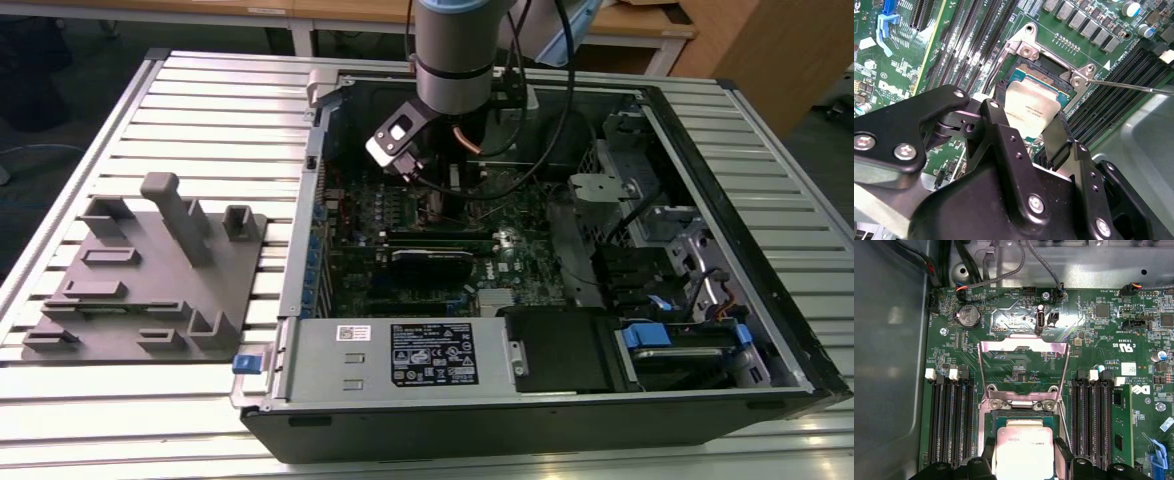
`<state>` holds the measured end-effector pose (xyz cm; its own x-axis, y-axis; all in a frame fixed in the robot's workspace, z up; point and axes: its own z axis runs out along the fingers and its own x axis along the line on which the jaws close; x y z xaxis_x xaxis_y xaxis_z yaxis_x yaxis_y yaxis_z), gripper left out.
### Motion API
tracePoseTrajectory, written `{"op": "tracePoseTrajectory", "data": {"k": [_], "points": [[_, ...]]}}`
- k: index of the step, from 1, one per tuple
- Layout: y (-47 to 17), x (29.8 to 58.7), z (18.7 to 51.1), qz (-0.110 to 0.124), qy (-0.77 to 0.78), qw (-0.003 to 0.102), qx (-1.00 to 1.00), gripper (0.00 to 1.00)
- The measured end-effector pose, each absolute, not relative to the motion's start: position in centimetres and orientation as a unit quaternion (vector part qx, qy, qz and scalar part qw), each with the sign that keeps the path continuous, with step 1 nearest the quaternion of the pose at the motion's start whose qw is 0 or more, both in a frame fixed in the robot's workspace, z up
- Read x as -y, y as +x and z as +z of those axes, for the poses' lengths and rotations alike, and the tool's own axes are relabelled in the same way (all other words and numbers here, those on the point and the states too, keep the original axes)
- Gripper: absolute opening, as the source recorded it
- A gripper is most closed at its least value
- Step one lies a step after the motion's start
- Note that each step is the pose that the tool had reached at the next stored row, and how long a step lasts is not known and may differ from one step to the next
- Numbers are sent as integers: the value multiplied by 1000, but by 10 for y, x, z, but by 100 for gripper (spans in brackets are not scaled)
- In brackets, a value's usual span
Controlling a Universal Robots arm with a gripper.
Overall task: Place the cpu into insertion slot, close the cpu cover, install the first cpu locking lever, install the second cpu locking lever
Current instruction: 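Place the cpu into insertion slot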
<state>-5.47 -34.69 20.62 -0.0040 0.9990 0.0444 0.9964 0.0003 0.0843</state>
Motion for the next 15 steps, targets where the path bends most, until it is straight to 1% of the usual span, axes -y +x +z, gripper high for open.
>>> {"op": "tracePoseTrajectory", "data": {"k": [15], "points": [[-55,346,204,45,706,14,-707,54]]}}
